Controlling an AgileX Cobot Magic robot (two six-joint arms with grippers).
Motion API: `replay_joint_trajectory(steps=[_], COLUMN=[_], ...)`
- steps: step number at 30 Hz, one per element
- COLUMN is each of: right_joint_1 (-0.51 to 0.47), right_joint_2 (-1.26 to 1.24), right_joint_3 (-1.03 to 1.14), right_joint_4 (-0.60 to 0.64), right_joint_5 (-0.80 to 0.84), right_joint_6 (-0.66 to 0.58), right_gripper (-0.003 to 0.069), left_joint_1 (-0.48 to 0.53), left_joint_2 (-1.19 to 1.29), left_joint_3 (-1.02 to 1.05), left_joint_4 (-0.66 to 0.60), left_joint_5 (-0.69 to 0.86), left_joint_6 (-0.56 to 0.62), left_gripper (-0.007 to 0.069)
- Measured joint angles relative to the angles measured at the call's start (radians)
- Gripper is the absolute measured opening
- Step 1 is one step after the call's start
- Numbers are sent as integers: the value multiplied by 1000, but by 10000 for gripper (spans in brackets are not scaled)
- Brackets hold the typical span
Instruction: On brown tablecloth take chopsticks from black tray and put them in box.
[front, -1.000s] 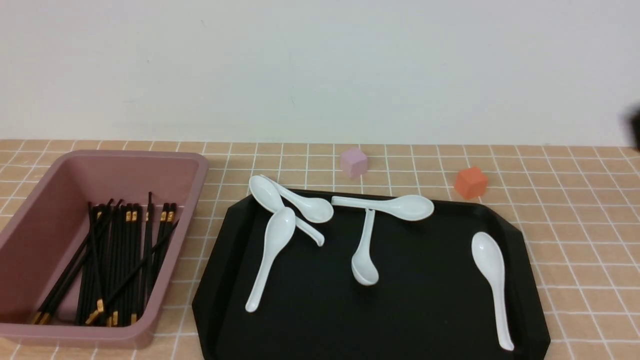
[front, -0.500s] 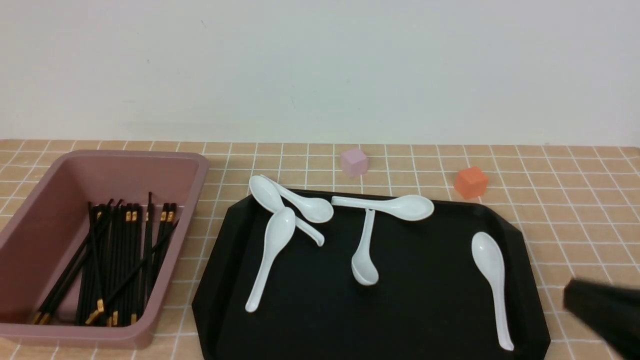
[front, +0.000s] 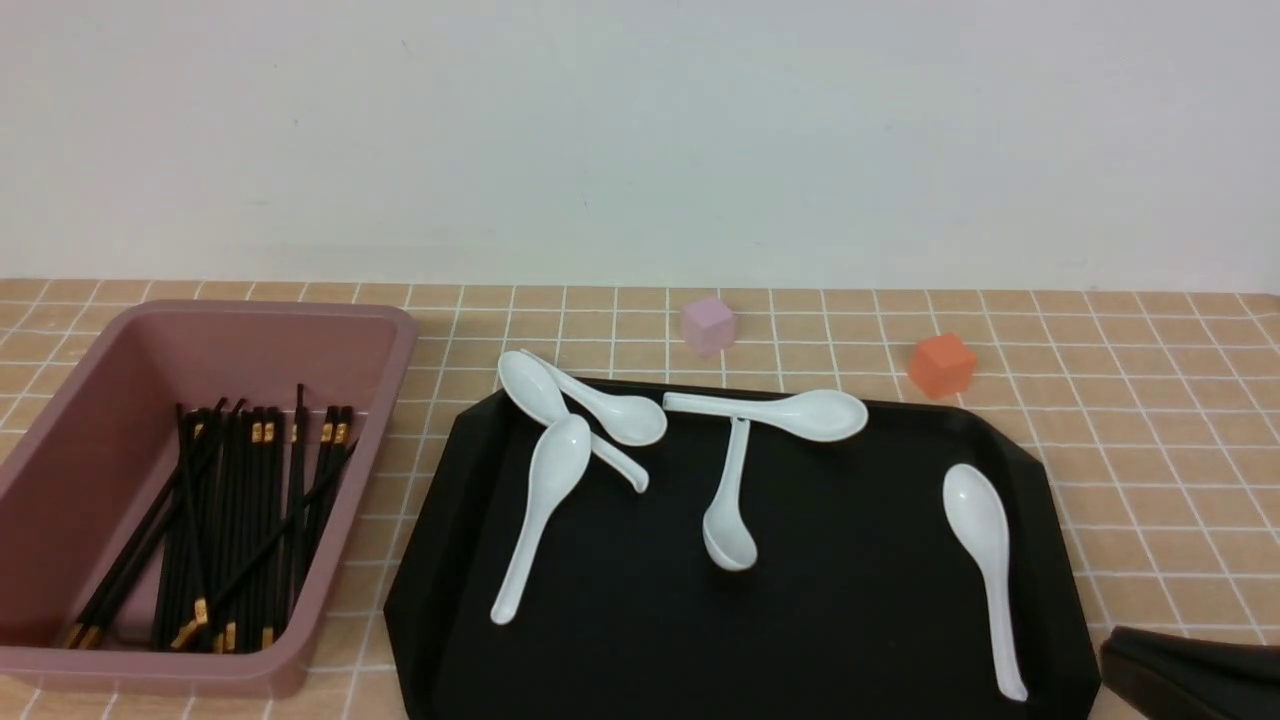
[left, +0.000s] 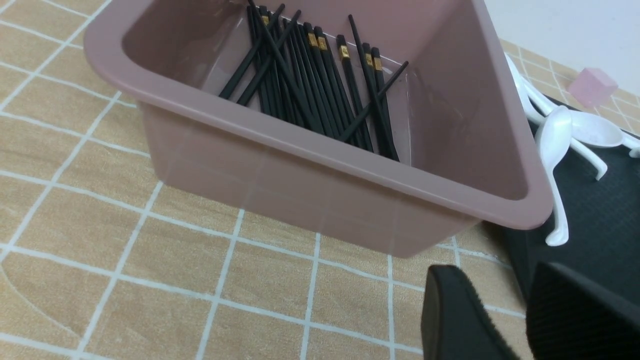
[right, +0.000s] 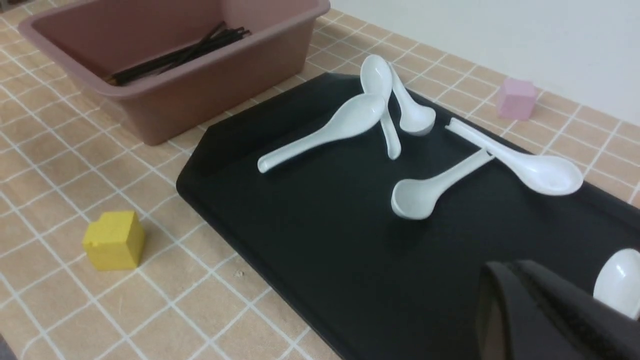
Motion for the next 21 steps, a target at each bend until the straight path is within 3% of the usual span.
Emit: replay_joint_trajectory(steps=[9, 21], right_joint_1=[-36, -440], right_joint_2=[-104, -485], right_joint_3=[126, 361], right_joint_4=[0, 72], right_joint_5=[-159, -133], right_joint_6=[7, 7], right_gripper=[19, 30], left_joint_1=[0, 0], left_joint_2=[0, 0], left_joint_3=[0, 0], left_joint_4=[0, 0], left_joint_5=[0, 0], left_joint_6=[0, 0], left_gripper=[239, 239])
